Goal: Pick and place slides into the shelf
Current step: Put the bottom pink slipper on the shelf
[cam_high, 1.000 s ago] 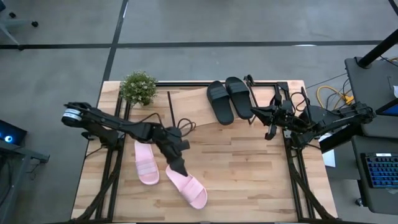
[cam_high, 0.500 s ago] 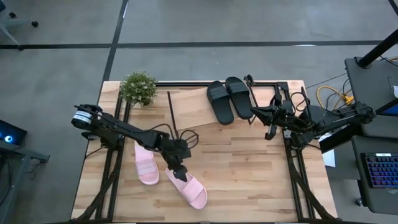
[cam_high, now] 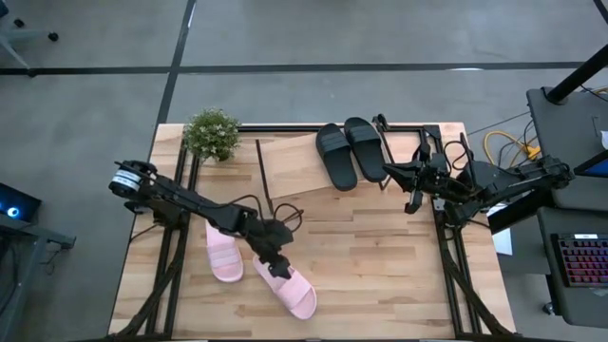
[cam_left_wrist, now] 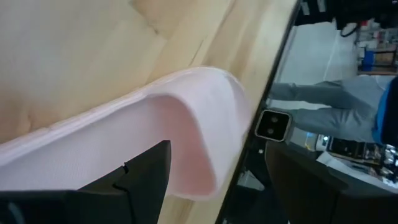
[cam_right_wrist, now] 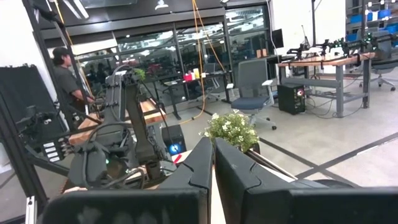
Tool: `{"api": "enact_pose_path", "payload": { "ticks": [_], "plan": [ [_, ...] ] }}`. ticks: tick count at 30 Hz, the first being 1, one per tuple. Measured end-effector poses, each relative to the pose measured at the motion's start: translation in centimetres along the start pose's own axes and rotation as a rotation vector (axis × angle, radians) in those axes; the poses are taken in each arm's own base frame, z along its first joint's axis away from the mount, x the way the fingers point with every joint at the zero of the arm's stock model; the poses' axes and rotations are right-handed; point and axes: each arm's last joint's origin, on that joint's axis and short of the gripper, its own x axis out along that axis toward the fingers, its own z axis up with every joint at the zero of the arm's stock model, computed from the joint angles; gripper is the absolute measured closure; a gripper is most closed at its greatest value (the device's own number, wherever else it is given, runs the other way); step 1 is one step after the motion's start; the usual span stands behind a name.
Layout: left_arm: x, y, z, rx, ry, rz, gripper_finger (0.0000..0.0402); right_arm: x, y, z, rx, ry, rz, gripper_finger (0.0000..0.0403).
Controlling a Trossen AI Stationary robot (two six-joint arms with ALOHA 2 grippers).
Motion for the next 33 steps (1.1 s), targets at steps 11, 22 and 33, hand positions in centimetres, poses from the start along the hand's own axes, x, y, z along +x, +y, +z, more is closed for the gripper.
{"api": "enact_pose_path", "payload": {
  "ticks": [11,22,33],
  "plan": [
    [1.1,0.3,-0.3,-0.040,0.002,0.033,0.0156,0.0,-0.1,0.0,-0.007,-0.003,-0.025,0.0394],
    [3.1,-0.5,-0.6,-0.031,0.002,0.019,0.0156,0.0,-0.1,0.0,-0.011,-0.003,-0.025,0.0394],
    [4.4,-1.0,-0.3,-0.046,0.017,0.025,0.0156,0.0,-0.1,0.0,-0.015,-0.002,-0.026,0.0394]
  ]
}}
